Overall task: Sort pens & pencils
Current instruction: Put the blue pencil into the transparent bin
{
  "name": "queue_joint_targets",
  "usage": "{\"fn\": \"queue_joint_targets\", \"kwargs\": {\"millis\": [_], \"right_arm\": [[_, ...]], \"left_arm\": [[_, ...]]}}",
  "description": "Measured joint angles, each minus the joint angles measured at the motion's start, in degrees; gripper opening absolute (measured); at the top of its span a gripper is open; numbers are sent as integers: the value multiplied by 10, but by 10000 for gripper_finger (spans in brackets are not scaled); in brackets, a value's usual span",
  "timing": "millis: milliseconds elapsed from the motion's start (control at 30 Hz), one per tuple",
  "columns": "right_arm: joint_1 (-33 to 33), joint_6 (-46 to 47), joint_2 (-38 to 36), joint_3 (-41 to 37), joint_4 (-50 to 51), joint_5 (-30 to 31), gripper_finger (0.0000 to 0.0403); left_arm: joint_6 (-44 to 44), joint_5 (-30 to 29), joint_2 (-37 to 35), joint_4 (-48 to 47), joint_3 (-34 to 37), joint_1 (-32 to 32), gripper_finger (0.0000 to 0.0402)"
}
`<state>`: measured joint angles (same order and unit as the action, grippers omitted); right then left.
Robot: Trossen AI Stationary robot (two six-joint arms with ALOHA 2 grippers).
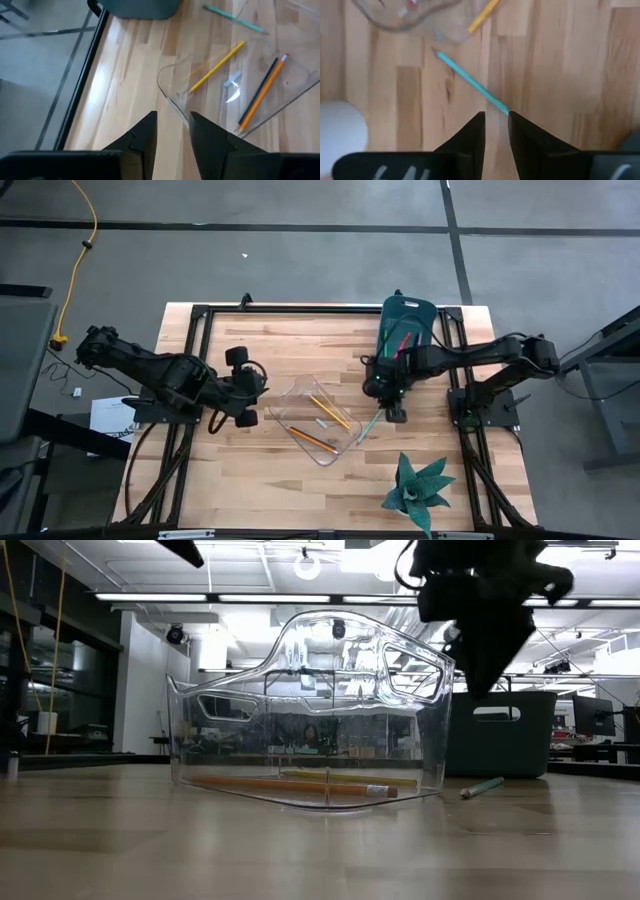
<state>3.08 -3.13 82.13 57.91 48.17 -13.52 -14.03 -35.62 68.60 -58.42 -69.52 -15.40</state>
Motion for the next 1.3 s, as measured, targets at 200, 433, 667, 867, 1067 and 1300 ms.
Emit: {"fn": "queue_joint_targets", "kwargs": {"millis": [200,433,667,867,1067,1300], "right_arm": [[-1,-66,4,-26,-8,13,75],[7,-139,50,-26,-14,12,75],[7,-184,105,-26,-13,12,75],[5,-198,120,-26,-20,6,75],[5,-214,120,-26,-28,-5,75],[5,-225,120,-25,-36,-71,75]], "left_arm": [[-43,0,0,-1,3,0,101],[-77,1,0,-2,3,0,102],[-90,2,0,-5,3,0,102],[-90,2,0,-16,3,0,102],[-91,2,0,-31,3,0,102],[-94,5,0,-33,3,0,102]]}}
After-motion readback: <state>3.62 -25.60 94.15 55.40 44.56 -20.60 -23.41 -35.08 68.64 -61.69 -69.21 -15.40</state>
